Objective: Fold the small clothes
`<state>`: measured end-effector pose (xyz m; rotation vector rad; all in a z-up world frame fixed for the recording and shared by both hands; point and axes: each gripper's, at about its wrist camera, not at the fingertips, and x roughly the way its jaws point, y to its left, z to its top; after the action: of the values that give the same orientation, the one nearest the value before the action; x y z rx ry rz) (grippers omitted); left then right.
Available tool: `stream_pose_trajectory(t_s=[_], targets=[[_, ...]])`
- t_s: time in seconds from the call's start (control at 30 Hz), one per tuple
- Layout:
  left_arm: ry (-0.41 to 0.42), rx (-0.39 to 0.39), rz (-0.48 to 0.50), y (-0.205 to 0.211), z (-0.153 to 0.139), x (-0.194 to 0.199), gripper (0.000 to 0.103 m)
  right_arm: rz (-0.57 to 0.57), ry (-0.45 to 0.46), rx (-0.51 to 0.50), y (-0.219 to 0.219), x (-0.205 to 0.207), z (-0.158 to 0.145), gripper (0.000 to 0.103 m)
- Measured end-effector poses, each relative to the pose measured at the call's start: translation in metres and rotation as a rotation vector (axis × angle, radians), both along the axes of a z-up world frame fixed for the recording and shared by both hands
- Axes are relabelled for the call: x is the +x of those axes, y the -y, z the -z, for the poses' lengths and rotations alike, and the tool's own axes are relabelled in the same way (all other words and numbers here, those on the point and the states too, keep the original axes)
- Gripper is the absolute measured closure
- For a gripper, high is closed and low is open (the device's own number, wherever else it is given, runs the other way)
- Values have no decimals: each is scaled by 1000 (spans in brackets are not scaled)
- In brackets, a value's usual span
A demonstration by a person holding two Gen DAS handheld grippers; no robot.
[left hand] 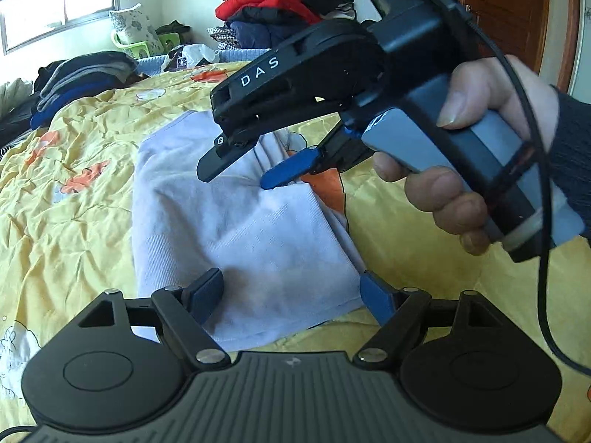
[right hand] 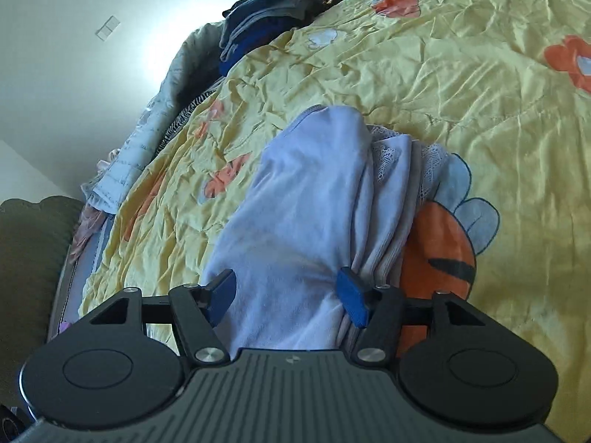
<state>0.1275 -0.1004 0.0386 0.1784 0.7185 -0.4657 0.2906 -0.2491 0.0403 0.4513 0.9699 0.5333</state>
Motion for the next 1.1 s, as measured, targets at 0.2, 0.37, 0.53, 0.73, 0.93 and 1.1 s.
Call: stream_pose_trajectory(t_s=[0.2, 0.37, 0.53, 0.73, 0.93, 1.1], targets=[[6, 2, -7, -2, -3, -2, 22, 119, -8, 36, 16, -28, -15, 35], [8, -2, -15, -5, -8, -10, 22, 168, 51, 80, 44, -73, -31, 31], [18, -54, -48, -16, -27, -28, 22, 223, 67, 32, 63, -116, -32, 30], [84, -136, -184, -71, -41, -55, 21, 254, 77, -94, 64, -173, -13, 23], [47, -196, -353, -107, -16, -47, 21, 300, 123, -148, 53, -204, 10, 22], [80, -117, -357, -97, 7, -41, 21, 345, 218, -213, 38, -209, 18, 18]])
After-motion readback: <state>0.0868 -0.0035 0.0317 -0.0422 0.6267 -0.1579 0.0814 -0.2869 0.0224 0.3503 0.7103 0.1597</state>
